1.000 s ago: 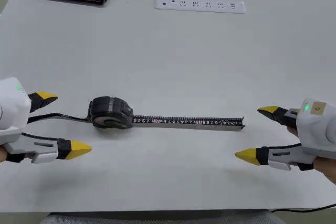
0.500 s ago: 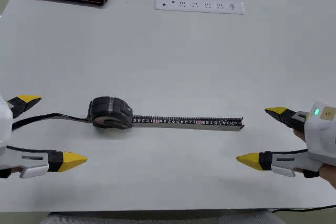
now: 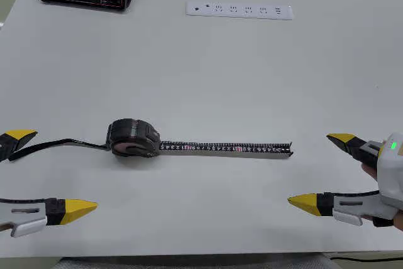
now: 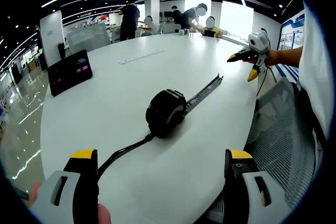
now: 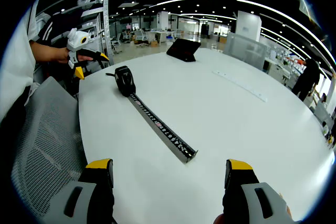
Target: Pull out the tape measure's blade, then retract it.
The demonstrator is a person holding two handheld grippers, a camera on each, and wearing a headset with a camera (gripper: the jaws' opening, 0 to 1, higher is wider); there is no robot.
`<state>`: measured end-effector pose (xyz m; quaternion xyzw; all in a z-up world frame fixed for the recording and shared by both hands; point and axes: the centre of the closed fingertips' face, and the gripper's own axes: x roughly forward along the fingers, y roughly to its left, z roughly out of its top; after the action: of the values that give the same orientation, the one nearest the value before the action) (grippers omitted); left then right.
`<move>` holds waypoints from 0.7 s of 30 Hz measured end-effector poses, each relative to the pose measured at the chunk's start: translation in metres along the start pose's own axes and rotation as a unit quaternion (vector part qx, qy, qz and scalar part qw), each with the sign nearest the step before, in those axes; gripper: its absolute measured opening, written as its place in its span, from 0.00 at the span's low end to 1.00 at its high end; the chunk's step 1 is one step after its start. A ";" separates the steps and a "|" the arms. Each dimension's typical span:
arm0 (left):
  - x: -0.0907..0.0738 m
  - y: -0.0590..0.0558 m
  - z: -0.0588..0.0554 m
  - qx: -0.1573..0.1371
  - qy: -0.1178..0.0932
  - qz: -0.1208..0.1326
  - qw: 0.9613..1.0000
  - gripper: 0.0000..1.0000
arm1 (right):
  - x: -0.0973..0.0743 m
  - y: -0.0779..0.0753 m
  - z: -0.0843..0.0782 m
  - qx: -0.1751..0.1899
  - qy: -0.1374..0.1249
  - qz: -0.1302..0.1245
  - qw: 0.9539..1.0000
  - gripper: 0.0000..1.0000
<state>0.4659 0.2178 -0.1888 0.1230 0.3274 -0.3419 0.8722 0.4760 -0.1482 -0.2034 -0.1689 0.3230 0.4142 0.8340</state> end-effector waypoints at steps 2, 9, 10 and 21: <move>-0.002 -0.001 -0.001 -0.002 -0.002 0.003 1.000 0.99 | -0.002 0.001 -0.001 0.002 -0.001 -0.002 1.000 0.87; -0.006 -0.002 -0.004 -0.009 -0.010 0.011 1.000 0.99 | -0.006 0.003 -0.004 0.009 -0.009 -0.010 1.000 0.88; -0.006 -0.003 -0.005 -0.012 -0.011 0.011 1.000 0.99 | -0.006 0.004 -0.005 0.012 -0.011 -0.010 1.000 0.88; -0.011 -0.008 -0.011 -0.032 -0.023 0.018 0.999 0.99 | -0.011 0.005 -0.012 0.024 -0.016 -0.017 0.999 0.88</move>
<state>0.4491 0.2222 -0.1896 0.0936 0.3159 -0.3181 0.8890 0.4624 -0.1578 -0.2048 -0.1471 0.3167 0.3949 0.8498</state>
